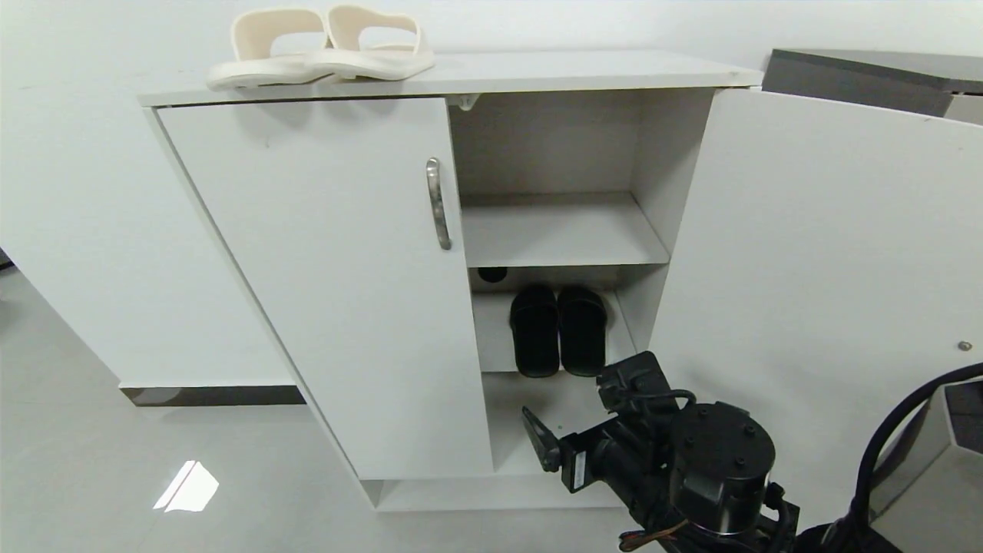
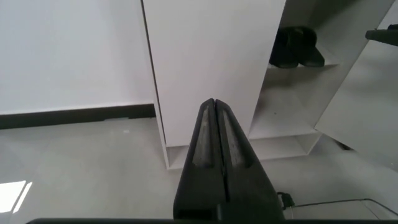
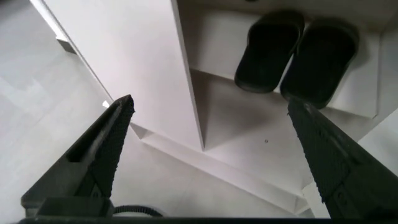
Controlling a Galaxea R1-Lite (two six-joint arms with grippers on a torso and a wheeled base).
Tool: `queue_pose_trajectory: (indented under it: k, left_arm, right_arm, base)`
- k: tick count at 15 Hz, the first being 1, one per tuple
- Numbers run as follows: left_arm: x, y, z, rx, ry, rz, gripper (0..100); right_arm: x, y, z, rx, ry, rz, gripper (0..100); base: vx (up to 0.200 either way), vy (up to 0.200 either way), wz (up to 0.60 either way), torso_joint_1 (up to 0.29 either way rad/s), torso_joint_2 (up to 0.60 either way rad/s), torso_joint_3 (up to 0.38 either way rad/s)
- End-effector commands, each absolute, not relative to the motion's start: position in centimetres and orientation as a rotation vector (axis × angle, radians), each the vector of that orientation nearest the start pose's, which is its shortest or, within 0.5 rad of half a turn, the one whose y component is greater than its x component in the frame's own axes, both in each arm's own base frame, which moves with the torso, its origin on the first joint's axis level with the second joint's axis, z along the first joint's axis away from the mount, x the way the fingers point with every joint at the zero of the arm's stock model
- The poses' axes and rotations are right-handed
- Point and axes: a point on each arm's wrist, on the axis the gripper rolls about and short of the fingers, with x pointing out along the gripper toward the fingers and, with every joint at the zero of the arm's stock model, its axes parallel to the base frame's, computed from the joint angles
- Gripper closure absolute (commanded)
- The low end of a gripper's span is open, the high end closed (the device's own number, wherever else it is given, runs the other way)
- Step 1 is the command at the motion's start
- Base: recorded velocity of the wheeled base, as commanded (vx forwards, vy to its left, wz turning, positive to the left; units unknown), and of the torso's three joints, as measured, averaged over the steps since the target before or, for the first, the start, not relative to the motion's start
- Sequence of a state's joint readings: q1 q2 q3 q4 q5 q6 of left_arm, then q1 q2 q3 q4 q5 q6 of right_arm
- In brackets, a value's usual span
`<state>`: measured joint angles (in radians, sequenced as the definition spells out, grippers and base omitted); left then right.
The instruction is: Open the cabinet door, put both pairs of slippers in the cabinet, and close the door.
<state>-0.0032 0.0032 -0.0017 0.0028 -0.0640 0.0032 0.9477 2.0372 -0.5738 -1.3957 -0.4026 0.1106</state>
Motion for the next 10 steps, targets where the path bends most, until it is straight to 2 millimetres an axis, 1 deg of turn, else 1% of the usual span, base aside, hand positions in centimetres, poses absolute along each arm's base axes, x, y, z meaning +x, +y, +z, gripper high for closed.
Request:
queue_pose_trajectory:
  k: [1,4,7,10]
  left_arm:
    - [-2.26,-0.14,7.57,0.003,0.006,-0.068,100]
    - [-2.26,-0.13,7.57,0.018,0.006,-0.066,100]
    - [-2.25,-0.17,7.53,0.066,0.005,-0.080,100]
    - [-2.25,-0.17,7.53,0.053,0.005,-0.083,100]
  right_arm:
    - [19.92,26.22,9.56,0.065,0.083,0.541,0]
    - [19.66,25.93,9.14,0.054,0.101,0.559,0]
    - [19.20,25.58,8.86,0.059,0.104,0.616,0]
    - [18.99,25.42,8.82,0.066,0.100,0.653,0]
  base:
    - [0.000,0.000,0.00,0.002,0.01,0.203]
    - [0.000,0.000,0.00,-0.001,0.00,0.185]
    - [0.000,0.000,0.00,-0.001,0.00,0.019]
    - [0.000,0.000,0.00,0.000,0.00,0.000]
